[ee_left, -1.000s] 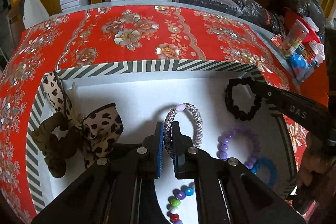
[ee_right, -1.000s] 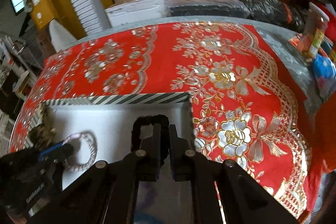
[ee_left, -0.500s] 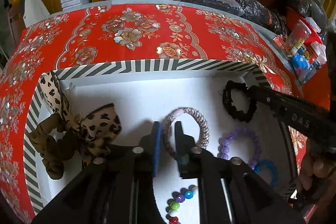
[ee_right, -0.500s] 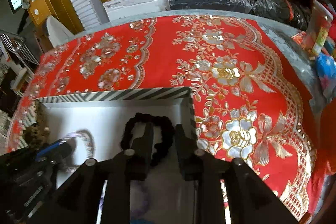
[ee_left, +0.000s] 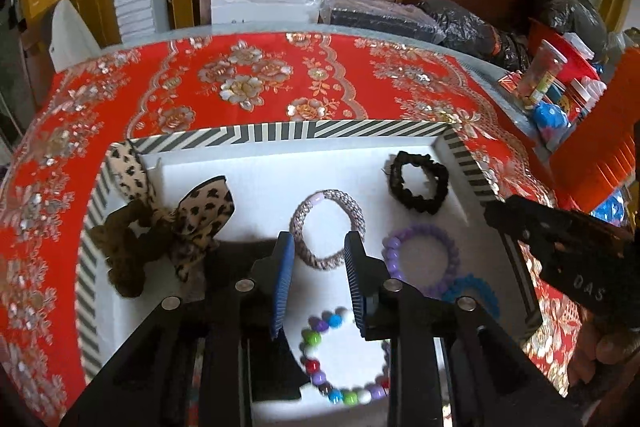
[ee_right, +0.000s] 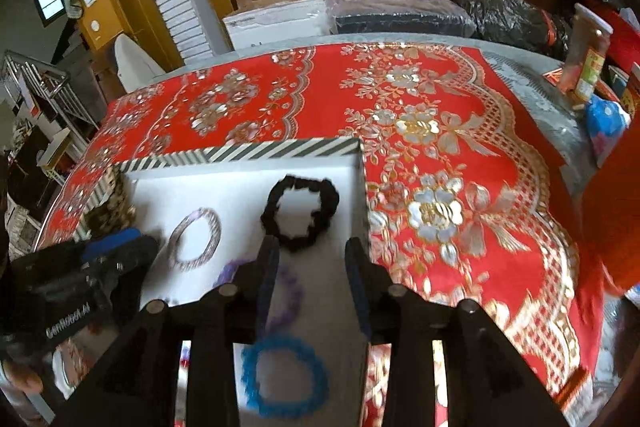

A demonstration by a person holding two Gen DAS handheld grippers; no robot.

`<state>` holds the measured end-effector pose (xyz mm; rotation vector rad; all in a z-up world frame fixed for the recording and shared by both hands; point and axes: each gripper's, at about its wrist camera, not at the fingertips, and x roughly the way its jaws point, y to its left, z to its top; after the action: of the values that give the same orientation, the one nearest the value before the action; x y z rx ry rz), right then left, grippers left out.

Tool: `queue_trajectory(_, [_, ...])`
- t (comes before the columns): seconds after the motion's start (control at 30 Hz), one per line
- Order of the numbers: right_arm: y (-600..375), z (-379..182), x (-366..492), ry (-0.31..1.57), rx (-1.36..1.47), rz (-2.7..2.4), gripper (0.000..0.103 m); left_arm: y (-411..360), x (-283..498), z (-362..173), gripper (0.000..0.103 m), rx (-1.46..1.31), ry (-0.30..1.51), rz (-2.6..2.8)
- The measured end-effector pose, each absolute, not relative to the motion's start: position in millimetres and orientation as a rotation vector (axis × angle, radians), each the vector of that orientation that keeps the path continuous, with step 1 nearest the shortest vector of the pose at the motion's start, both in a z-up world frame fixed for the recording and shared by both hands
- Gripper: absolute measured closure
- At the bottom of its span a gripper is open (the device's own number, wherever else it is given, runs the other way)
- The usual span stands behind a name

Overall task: Organize jewelry
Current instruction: 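Move both open tools back to the remaining jewelry pile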

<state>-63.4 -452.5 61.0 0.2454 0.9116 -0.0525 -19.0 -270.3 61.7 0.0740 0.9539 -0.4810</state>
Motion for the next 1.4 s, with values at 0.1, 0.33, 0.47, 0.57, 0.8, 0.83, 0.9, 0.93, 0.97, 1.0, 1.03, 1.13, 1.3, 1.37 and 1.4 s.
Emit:
queue_trajectory(0.1, [-447, 67, -85, 0.904, 0.242, -0.058, 0.067, -267, -34, 70, 0.090, 0.086, 0.925, -0.482])
queue_trajectory(0.33, [-432, 78, -135, 0.881, 0.253, -0.068, 0.062, -254, -74, 83, 0.090, 0.120, 0.872, -0.460])
queue_trajectory(0.47, [-420, 78, -160, 0.875, 0.273, -0.058, 0.057, -247, -95, 85, 0.090, 0.133, 0.857, -0.448])
queue_trajectory(0.57, [-410, 75, -175, 0.883, 0.284, -0.038, 0.057, -240, -110, 85, 0.090, 0.133, 0.851, -0.445])
queue_trajectory(0.8, [-394, 78, -206, 0.877, 0.292, -0.023, 0.056, -223, -141, 84, 0.090, 0.145, 0.830, -0.414])
queue_trajectory(0.83, [-392, 79, -209, 0.878, 0.290, -0.022, 0.056, -220, -145, 84, 0.090, 0.145, 0.826, -0.409])
queue_trajectory(0.9, [-385, 79, -216, 0.880, 0.286, -0.016, 0.055, -215, -153, 84, 0.090, 0.141, 0.818, -0.395])
queue_trajectory(0.93, [-383, 79, -218, 0.882, 0.282, -0.010, 0.054, -213, -156, 83, 0.090, 0.136, 0.819, -0.394])
queue_trajectory(0.97, [-380, 79, -221, 0.884, 0.276, -0.005, 0.054, -211, -159, 83, 0.090, 0.132, 0.822, -0.394])
queue_trajectory(1.0, [-376, 79, -223, 0.884, 0.270, -0.001, 0.054, -209, -161, 83, 0.090, 0.130, 0.823, -0.393])
queue_trajectory(1.03, [-373, 80, -226, 0.883, 0.266, 0.002, 0.054, -206, -164, 83, 0.090, 0.130, 0.822, -0.390])
queue_trajectory(1.13, [-366, 82, -234, 0.878, 0.262, 0.014, 0.053, -201, -172, 83, 0.090, 0.131, 0.816, -0.382])
queue_trajectory(1.3, [-361, 80, -243, 0.889, 0.258, 0.009, 0.052, -191, -181, 80, 0.090, 0.124, 0.826, -0.370])
queue_trajectory(1.37, [-361, 80, -247, 0.890, 0.257, 0.009, 0.050, -188, -183, 78, 0.090, 0.116, 0.838, -0.373])
queue_trajectory(1.4, [-360, 80, -249, 0.891, 0.258, 0.011, 0.048, -185, -183, 76, 0.090, 0.103, 0.853, -0.383])
